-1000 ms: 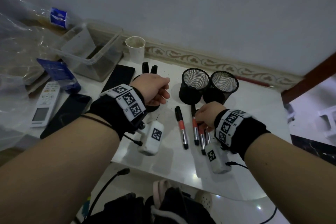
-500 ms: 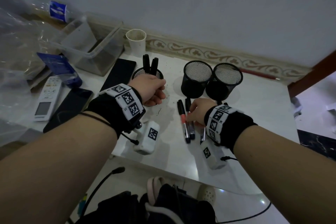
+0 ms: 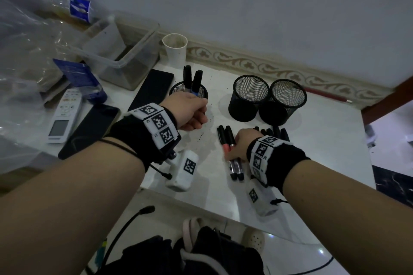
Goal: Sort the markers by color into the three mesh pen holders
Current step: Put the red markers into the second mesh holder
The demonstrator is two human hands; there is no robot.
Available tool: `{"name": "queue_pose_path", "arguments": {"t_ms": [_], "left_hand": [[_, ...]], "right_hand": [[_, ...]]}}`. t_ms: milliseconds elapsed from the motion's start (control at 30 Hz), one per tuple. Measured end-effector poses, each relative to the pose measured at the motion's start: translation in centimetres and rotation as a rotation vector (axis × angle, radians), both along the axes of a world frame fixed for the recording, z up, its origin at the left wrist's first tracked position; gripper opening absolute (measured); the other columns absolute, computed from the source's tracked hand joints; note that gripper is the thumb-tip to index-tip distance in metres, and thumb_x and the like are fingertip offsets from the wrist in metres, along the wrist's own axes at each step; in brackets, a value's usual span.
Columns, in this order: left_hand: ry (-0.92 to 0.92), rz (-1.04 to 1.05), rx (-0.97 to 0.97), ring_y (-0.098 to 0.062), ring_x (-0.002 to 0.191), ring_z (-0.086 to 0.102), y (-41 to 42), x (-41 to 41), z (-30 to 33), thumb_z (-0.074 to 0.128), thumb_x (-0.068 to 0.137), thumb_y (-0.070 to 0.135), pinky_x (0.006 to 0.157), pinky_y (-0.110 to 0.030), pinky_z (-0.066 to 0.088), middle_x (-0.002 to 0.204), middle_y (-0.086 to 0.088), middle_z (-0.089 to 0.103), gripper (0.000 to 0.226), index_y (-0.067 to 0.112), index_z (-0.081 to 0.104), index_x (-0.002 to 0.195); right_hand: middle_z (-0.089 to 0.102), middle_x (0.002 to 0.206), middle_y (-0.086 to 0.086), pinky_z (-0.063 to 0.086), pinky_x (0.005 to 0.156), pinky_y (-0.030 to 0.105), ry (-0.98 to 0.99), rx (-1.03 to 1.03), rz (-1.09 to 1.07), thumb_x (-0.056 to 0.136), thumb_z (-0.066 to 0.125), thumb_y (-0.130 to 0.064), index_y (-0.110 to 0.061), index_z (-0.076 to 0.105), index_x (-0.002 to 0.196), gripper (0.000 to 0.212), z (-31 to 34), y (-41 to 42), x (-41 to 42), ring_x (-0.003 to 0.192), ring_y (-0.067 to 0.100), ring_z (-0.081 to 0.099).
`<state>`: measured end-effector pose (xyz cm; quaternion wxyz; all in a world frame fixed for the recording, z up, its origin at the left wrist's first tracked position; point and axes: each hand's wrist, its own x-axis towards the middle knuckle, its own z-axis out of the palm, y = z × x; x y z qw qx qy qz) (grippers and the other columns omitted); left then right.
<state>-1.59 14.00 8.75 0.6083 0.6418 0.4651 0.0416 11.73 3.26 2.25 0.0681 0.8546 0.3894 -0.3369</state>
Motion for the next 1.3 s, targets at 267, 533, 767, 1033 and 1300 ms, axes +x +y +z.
{"name": "queue_pose_path", "arguments": {"t_ms": [267,533,767,1033,1300], "left_hand": [[-0.005,-0.007,0.001,-0.009,0.039,0.053,0.1,0.0,0.0,0.047,0.095,0.029,0.047,-0.021,0.041,0.049,0.004,0.061,0.026,0.015,0.055,0.074],[-0.011,-0.016,-0.004,-0.006,0.037,0.054,0.2,0.2,0.2,0.047,0.095,0.028,0.047,-0.021,0.041,0.045,0.005,0.062,0.025,0.015,0.055,0.075],[-0.032,0.003,0.036,-0.007,0.037,0.054,0.5,1.7,1.6,0.047,0.094,0.028,0.047,-0.019,0.041,0.055,0.001,0.062,0.025,0.014,0.054,0.075],[-0.041,0.019,0.002,-0.016,0.054,0.055,-0.4,6.2,2.6,0.048,0.093,0.020,0.047,-0.020,0.043,0.070,-0.006,0.062,0.012,0.011,0.054,0.089],[0.045,0.102,-0.045,-0.020,0.057,0.054,-1.2,9.9,0.0,0.054,0.090,0.017,0.053,-0.027,0.044,0.075,-0.011,0.056,0.019,0.007,0.052,0.073]], "right_hand": [[0.061,0.083,0.002,0.047,0.074,0.027,-0.014,-0.034,0.073,0.072,0.067,-0.042,-0.014,0.064,0.085,0.031,-0.4,0.5,-0.3,0.083,0.020,0.060],[0.057,0.083,-0.001,0.040,0.064,0.025,-0.024,0.125,0.081,0.080,0.060,-0.036,-0.021,0.051,0.074,0.019,1.1,0.1,0.4,0.078,0.019,0.054],[0.061,0.076,0.000,0.048,0.069,0.025,0.012,0.301,0.041,0.076,0.064,-0.027,-0.022,0.047,0.063,0.023,5.2,-1.3,3.2,0.076,0.020,0.059],[0.059,0.069,0.002,0.046,0.054,0.024,0.090,0.361,-0.096,0.081,0.064,-0.025,-0.008,0.065,0.092,0.020,9.2,-3.1,7.8,0.058,0.016,0.054],[0.053,0.056,0.007,0.041,0.041,0.023,0.202,0.581,-0.371,0.083,0.060,-0.013,-0.012,0.052,0.067,0.018,10.8,-3.4,11.4,0.044,0.018,0.048]]}}
